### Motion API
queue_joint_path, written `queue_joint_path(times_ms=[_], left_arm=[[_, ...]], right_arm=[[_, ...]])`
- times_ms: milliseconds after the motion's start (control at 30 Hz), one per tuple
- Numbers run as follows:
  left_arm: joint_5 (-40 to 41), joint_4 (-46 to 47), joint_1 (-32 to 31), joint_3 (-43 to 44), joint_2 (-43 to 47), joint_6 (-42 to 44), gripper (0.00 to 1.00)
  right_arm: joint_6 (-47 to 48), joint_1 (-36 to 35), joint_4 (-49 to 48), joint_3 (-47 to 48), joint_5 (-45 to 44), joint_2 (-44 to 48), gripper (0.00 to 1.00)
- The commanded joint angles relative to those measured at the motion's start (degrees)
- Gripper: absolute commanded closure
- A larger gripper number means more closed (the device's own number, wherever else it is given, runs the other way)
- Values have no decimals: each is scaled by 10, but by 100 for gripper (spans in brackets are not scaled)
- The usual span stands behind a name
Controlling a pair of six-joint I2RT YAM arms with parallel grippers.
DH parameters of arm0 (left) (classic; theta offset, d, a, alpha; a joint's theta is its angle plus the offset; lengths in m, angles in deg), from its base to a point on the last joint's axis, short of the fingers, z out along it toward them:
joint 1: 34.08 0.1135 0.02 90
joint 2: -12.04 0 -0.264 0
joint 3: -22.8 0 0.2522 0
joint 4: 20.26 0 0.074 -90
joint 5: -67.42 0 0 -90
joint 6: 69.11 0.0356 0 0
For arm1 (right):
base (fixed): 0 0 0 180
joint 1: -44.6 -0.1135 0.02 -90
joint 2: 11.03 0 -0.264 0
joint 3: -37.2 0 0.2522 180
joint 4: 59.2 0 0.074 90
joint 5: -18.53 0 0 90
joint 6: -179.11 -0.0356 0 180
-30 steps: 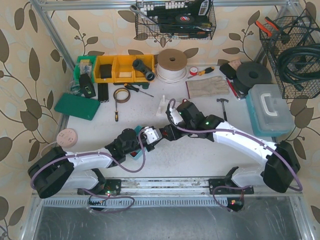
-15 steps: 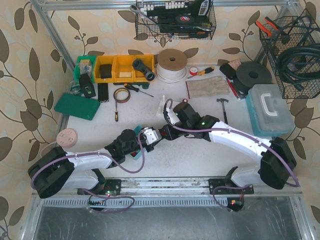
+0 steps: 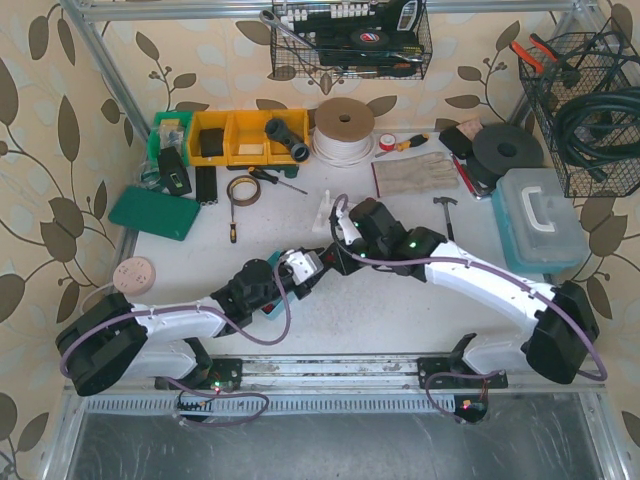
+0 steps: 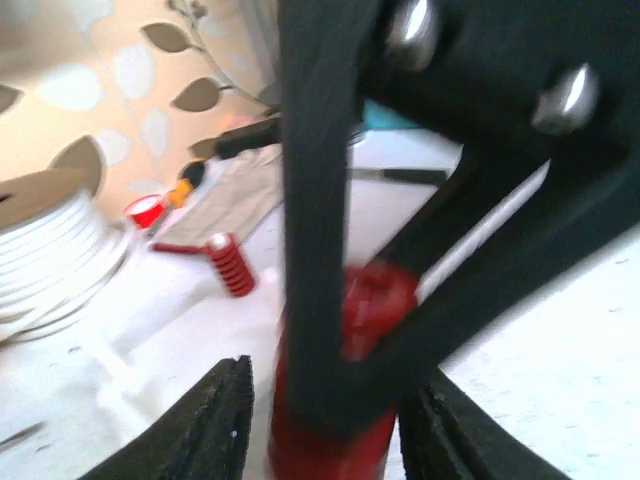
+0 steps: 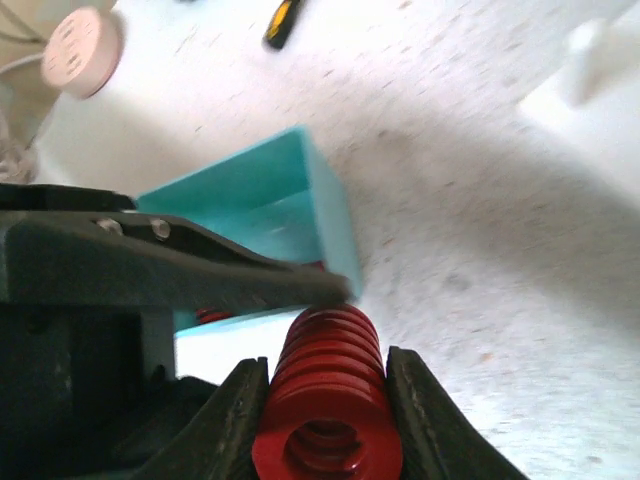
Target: Install the large spring
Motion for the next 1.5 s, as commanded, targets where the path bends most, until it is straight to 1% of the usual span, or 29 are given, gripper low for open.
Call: queue_joint_path(times_ms=[0,67,133,200,267,367,433,533,667,800,933,1100,1467], left_arm=[[104,19,5,-4,9,-40,49],[131,23,5,-10,18,-51,34],[162,27,5,-15,24,-64,28],[212,6,6,-9,32,-93,26],[266,-47,10,11,43,-128,24],[293,-101,20,27,55,-157,22],[318,-104,25,21,64,-183,17],[358,-87,32,1,84,-198,10],[363,-77,40,-22,116,-193,3],[356,-101,40,-14,123,-180,2],[345,-101,40,-9,113,-180,2],[354,-111,40,-4,111,-181,2],[366,-113,40,-3,115,-188,2]], right_arm=[[39,19,54,37,-110,36,100],[52,33,70,44,-131,41,100],[63,53,83,51,-143,45,100],[77,74,92,58,-152,45,100],[89,91,99,65,-163,41,100],[107,113,117,80,-183,20,100],[113,126,120,88,-187,4,100],[117,140,120,99,-181,-20,100],[119,153,115,112,-167,-57,100],[119,159,108,124,-154,-91,100],[118,164,103,139,-147,-123,100],[121,173,98,152,-144,-159,100],[128,177,99,172,-149,-203,100]])
